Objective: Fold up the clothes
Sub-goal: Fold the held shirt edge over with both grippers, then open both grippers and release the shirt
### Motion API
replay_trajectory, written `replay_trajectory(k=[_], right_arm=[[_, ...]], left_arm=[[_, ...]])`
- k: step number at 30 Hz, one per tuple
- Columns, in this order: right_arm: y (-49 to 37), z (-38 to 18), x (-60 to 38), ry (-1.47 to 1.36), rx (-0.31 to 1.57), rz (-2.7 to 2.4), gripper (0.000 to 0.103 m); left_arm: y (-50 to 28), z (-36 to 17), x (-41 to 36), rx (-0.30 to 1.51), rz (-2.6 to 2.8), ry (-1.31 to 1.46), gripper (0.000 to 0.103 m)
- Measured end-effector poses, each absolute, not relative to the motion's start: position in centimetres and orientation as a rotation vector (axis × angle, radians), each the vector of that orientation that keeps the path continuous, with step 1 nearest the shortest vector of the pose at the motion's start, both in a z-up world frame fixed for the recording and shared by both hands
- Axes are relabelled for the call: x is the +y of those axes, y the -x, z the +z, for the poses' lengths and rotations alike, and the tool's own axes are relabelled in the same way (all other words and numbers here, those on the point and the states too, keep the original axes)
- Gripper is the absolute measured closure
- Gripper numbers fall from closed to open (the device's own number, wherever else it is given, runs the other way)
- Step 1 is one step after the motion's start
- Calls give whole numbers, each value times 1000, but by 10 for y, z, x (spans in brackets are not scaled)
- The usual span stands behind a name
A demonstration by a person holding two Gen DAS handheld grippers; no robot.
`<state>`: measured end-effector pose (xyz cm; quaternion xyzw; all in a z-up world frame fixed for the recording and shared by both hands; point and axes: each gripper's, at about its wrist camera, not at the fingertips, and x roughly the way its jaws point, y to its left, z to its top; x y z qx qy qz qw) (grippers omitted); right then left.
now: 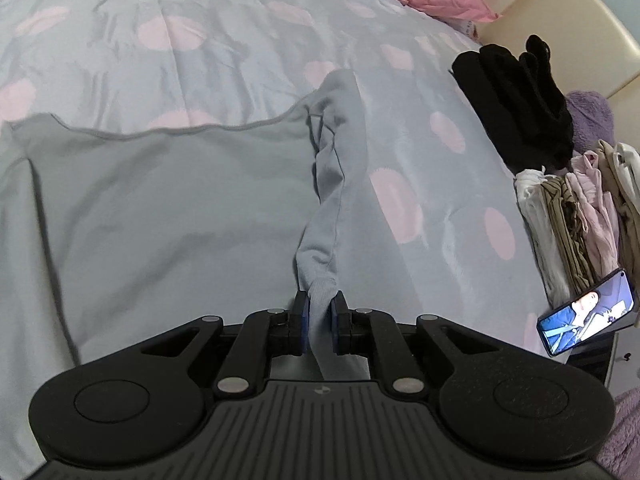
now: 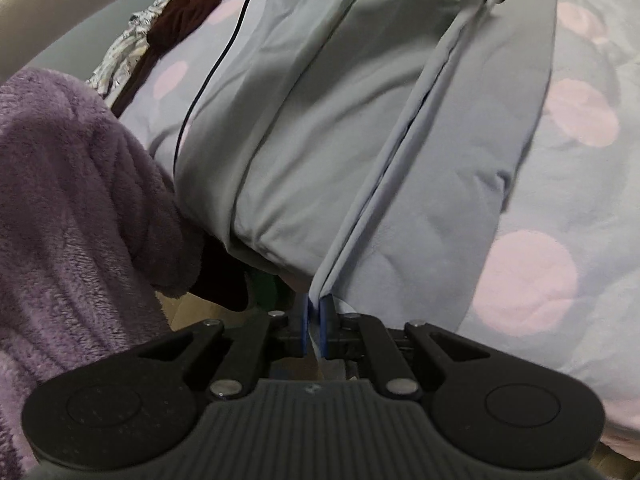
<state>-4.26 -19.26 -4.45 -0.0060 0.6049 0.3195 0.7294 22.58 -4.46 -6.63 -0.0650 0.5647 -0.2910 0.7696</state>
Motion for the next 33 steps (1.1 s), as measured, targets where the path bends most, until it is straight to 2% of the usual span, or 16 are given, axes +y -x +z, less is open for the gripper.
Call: replay_trajectory(k=[3, 6, 9, 12, 16, 21, 24, 26, 33], right_arm=[[40, -52, -192, 11, 1356, 708, 92], [47, -60, -182, 0, 1393, 746, 90], [59, -56, -184, 11, 1401, 763, 75], [68, -49, -193, 30, 1382, 719, 74], [75, -43, -212, 80, 1354, 651, 74], [78, -48, -217, 141, 1350, 656, 72], [77, -54, -216, 166, 1359, 640, 72], [72, -61, -221, 168, 1368, 620, 72], [55, -86, -239, 118, 1380, 583, 72]], left_arm=[[-224, -70, -38, 1220, -637, 166, 93], [-218, -65, -29, 1199, -619, 171, 85], [-200, -55, -16, 1170, -598, 163, 83], [-174, -46, -4, 1154, -573, 174, 76], [-125, -35, 5, 1166, -554, 169, 75], [-54, -30, -8, 1271, -594, 159, 74], [-15, -25, -17, 1289, -620, 180, 62], [8, -24, -23, 1294, -627, 187, 60], [59, -41, -50, 1323, -630, -4, 57]])
